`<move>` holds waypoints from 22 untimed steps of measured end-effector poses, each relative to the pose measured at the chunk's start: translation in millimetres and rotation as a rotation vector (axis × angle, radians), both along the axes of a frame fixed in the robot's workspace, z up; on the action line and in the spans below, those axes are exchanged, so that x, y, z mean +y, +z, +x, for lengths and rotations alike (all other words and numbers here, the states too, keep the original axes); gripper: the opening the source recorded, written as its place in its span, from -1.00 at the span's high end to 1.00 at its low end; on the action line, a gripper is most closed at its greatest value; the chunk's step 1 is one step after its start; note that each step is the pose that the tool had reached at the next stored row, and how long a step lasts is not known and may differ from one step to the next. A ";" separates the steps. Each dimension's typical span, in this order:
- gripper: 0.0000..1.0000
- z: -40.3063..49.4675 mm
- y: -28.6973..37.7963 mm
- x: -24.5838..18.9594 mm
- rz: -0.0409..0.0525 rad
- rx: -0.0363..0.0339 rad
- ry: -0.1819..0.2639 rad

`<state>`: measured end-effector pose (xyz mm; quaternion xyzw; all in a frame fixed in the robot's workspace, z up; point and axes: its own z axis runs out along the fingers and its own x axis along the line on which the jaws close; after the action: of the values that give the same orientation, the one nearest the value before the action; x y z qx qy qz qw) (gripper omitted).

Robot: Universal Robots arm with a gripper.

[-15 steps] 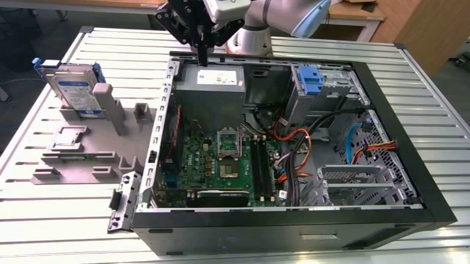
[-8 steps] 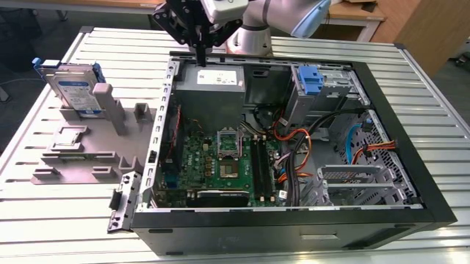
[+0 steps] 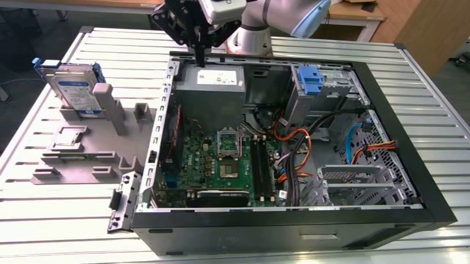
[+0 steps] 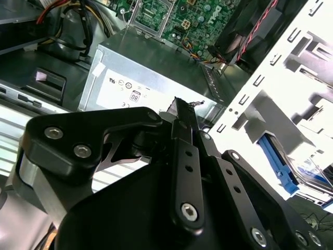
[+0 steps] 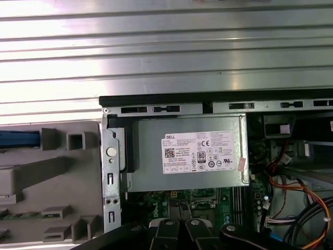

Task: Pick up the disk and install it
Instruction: 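Reach for the disk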

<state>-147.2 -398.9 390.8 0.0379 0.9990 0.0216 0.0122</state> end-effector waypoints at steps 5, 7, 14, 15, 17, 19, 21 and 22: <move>0.80 -0.8 -0.7 0.0 0.0000 0.0013 0.000; 0.80 -1.3 -1.2 0.0 0.0000 0.0025 0.000; 0.80 -2.6 -2.5 0.0 0.0000 0.0056 0.000; 0.80 -2.8 -2.7 0.0 0.0001 0.0059 0.000; 0.80 -3.1 -3.0 0.0 0.0000 0.0065 0.000; 0.80 -3.4 -3.2 0.0 0.0000 0.0072 0.000; 0.80 -3.8 -3.5 0.0 0.0000 0.0076 0.000; 0.80 -4.0 -3.6 0.0 0.0000 0.0080 0.000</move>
<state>-151.2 -398.9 387.2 0.0380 0.9990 0.0215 0.0082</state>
